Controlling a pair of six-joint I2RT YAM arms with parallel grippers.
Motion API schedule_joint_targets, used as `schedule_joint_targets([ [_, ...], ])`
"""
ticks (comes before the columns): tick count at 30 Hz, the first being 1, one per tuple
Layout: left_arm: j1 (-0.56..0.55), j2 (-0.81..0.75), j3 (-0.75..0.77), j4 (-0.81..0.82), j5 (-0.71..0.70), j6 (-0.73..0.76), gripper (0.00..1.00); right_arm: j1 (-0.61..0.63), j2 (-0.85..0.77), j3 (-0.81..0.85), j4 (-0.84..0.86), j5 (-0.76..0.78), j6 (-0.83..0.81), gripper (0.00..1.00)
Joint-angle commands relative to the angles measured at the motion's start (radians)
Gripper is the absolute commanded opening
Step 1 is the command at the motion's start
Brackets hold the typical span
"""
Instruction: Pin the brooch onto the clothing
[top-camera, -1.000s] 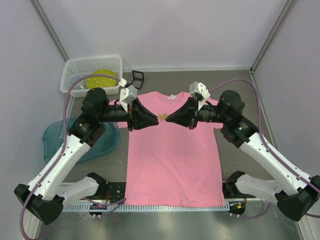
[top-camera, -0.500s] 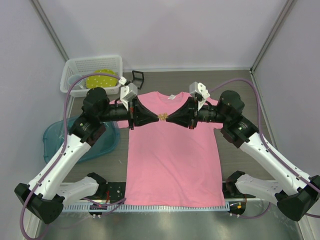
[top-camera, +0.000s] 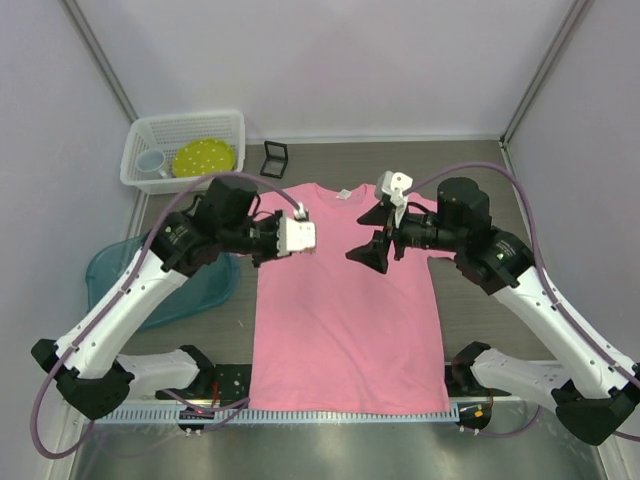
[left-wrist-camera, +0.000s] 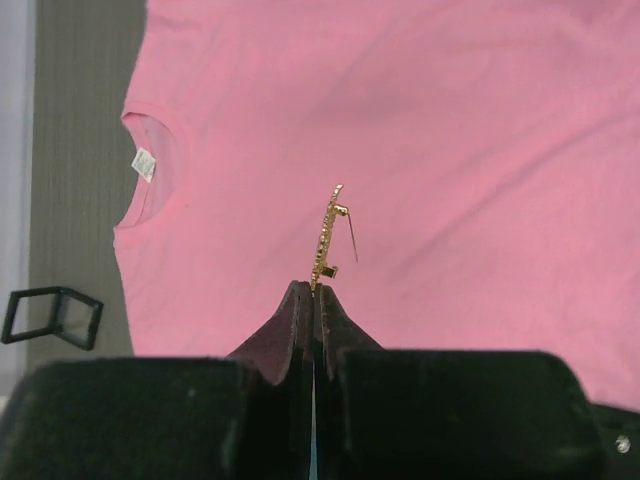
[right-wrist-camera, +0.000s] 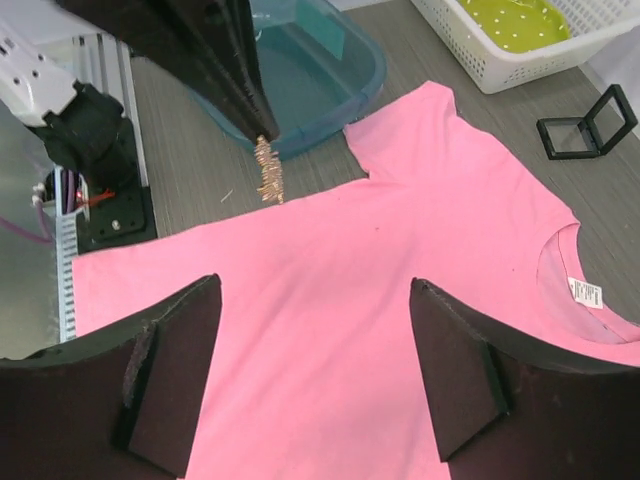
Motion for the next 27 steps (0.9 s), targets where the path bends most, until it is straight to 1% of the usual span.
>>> schedule_joint_targets([
  [1, -0.131, -0.01, 0.016, -0.166, -0.227, 0.274, 0.0, 0.004, 0.039, 0.038, -0.101, -0.038, -0.139, 0.74],
  [2, -0.148, -0.009, 0.027, -0.169, -0.221, 0.265, 0.0, 0.005, 0.054, 0.041, -0.103, -0.096, -0.124, 0.72],
  [4, -0.159, 0.0, 0.043, -0.178, -0.202, 0.242, 0.0, 0.005, 0.073, 0.023, -0.065, -0.134, -0.082, 0.65],
  [5, -0.168, 0.003, 0.051, -0.181, -0.189, 0.237, 0.0, 0.007, 0.068, 0.005, 0.016, -0.147, -0.029, 0.64],
  [8, -0.176, 0.002, 0.05, -0.163, -0.167, 0.211, 0.0, 0.016, 0.058, -0.046, 0.13, -0.167, 0.016, 0.56],
  [10, -0.176, 0.008, 0.054, -0.163, -0.152, 0.199, 0.0, 0.025, 0.068, -0.051, 0.153, -0.203, 0.071, 0.51],
  [12, -0.177, 0.014, 0.06, -0.161, -0.139, 0.187, 0.0, 0.039, 0.078, -0.067, 0.199, -0.221, 0.134, 0.5],
  [17, -0.177, 0.028, 0.071, -0.15, -0.119, 0.164, 0.0, 0.071, 0.082, -0.101, 0.322, -0.204, 0.231, 0.49],
  [19, -0.177, 0.031, 0.077, -0.147, -0.107, 0.158, 0.0, 0.077, 0.094, -0.11, 0.345, -0.201, 0.26, 0.47],
  [22, -0.177, 0.036, 0.079, -0.143, -0.101, 0.145, 0.0, 0.102, 0.11, -0.111, 0.36, -0.195, 0.265, 0.46],
  [27, -0.177, 0.037, 0.08, -0.137, -0.084, 0.13, 0.0, 0.139, 0.13, -0.112, 0.374, -0.128, 0.258, 0.44],
])
